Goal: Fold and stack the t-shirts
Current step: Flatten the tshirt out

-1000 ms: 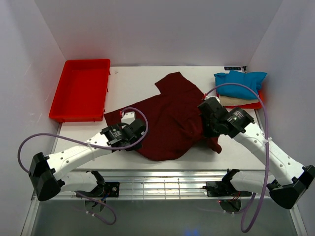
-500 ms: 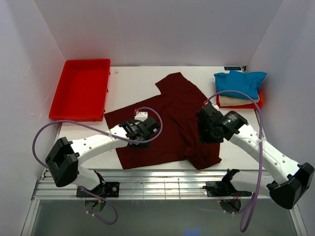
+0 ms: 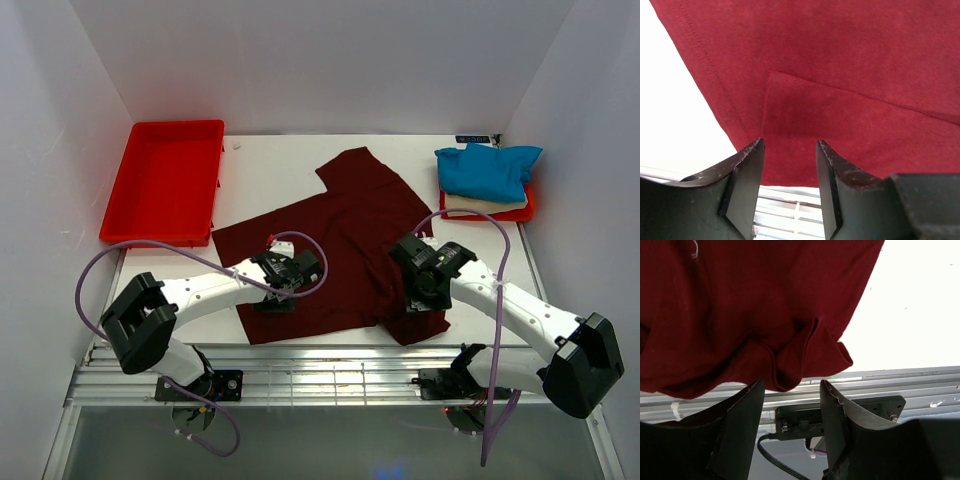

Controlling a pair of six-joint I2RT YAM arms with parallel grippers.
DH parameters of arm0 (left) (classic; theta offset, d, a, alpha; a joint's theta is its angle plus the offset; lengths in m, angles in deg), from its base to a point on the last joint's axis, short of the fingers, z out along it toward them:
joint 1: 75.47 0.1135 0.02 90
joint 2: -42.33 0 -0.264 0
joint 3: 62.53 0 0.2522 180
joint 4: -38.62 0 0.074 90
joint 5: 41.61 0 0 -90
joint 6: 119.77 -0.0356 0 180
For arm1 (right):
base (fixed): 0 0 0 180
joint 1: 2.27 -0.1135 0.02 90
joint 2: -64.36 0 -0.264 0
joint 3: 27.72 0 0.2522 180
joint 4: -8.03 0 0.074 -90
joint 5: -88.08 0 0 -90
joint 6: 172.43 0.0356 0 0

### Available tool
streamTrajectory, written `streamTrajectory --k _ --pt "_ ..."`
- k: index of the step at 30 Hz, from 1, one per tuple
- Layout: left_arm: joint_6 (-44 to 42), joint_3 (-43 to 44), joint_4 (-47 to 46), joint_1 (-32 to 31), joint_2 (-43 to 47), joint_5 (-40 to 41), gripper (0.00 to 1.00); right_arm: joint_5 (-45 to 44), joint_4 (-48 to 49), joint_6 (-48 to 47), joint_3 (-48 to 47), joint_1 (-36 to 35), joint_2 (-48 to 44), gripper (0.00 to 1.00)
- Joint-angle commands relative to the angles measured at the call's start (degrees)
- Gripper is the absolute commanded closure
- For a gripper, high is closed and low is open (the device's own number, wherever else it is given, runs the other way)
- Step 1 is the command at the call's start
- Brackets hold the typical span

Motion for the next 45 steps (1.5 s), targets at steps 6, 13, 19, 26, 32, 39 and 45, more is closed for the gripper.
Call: streamTrajectory --k 6,13,19,26,32,39,45 --pt "1.69 -2.51 -1.85 -0.15 -1.18 4.76 0.46 -6.42 6.08 1.14 1.0 0.4 3.7 0.48" --pt "3.36 -5.15 -3.61 -0.15 -1.71 6.26 0.46 -7.04 10.82 -0.62 3.28 2.07 6.6 0.51" --pt "4.15 -7.0 -6.42 -0.15 0.47 8.71 0.47 -6.6 12.76 -2.2 3.55 3.39 6.78 0.53" --pt "2.74 -8.22 -11.95 0.03 4.17 10.29 0.48 -6.42 13.02 -2.82 3.9 3.92 6.78 0.54" --pt "1.51 -12.09 -17.05 1.61 6.29 9.42 0.48 -5.02 13.9 -2.55 5.74 4.18 7.04 0.56" --pt "2.3 -15.69 -21.44 1.88 6.54 7.76 0.49 -4.49 14.34 -2.38 7.15 4.18 6.25 0.57" --pt "0.73 -15.44 -24.35 1.96 7.34 8.02 0.49 -3.96 14.34 -2.38 7.77 4.18 6.69 0.59"
